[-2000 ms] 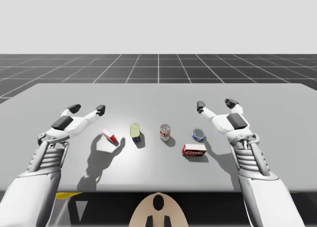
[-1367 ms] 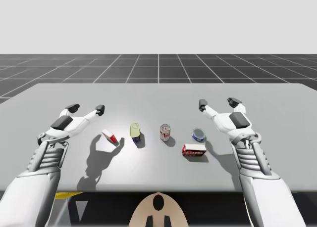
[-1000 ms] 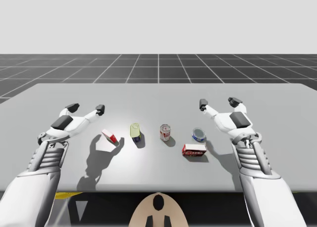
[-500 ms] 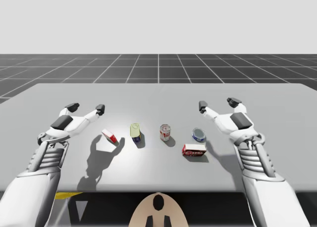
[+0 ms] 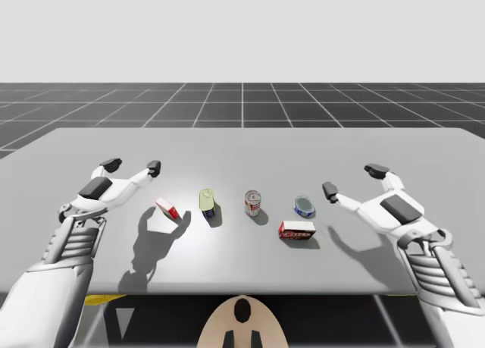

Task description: Grasp the tuna can and hold it up.

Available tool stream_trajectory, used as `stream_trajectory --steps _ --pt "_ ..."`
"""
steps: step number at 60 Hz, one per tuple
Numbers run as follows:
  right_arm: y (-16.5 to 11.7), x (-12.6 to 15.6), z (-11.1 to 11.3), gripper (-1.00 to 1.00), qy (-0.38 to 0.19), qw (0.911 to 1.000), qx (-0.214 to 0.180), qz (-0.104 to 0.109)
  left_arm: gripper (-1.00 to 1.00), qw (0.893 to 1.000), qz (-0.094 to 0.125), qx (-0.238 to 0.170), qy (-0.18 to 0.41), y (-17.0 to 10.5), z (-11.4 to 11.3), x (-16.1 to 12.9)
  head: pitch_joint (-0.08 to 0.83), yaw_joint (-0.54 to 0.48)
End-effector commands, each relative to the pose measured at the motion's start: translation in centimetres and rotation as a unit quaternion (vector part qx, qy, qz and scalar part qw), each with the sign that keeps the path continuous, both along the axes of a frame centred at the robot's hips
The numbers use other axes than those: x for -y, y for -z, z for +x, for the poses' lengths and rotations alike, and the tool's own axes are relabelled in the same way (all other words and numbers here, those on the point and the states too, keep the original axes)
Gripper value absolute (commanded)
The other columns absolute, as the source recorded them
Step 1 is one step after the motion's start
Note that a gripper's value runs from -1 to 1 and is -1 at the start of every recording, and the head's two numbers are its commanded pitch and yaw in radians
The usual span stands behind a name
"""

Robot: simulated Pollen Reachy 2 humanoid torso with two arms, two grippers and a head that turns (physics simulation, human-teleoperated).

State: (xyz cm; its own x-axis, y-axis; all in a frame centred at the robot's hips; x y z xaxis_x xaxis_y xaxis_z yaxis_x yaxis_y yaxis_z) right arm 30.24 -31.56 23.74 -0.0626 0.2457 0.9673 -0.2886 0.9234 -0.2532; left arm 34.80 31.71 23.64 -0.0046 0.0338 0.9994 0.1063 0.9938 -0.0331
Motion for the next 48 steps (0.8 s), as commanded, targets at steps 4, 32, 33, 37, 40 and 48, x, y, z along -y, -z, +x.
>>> stream_trajectory --steps 4,32,33,37,40,48 --pt "3.6 1.3 -1.2 -1.0 -0.035 0.998 -0.032 -0.041 -1.0 1.0 0.001 -0.001 0.0 0.1 0.0 0.1 0.668 -0.32" --pt "9.7 -0.7 -2.4 -1.0 -0.078 0.992 -0.081 -0.058 -1.0 1.0 -0.001 0.0 -0.002 0.1 0.0 0.1 0.681 -0.31" --pt "9.7 -0.7 -2.4 -1.0 -0.078 0.9919 -0.082 -0.057 -1.0 1.0 -0.001 0.0 -0.002 0.1 0.0 0.1 0.681 -0.31" --pt "9.9 -1.1 -2.3 -1.0 -0.083 0.9911 -0.086 -0.058 -1.0 1.0 -0.002 0.0 -0.003 0.0 0.0 0.1 0.683 -0.31" --pt "10.0 -1.4 -2.3 -1.0 -0.085 0.9907 -0.089 -0.058 -1.0 1.0 -0.002 0.001 -0.003 0.0 -0.1 0.1 0.683 -0.31" --pt "10.0 -1.9 -1.8 -1.0 -0.088 0.9903 -0.096 -0.049 -1.0 1.0 -0.002 0.002 -0.003 0.0 -0.1 0.0 0.684 -0.31"
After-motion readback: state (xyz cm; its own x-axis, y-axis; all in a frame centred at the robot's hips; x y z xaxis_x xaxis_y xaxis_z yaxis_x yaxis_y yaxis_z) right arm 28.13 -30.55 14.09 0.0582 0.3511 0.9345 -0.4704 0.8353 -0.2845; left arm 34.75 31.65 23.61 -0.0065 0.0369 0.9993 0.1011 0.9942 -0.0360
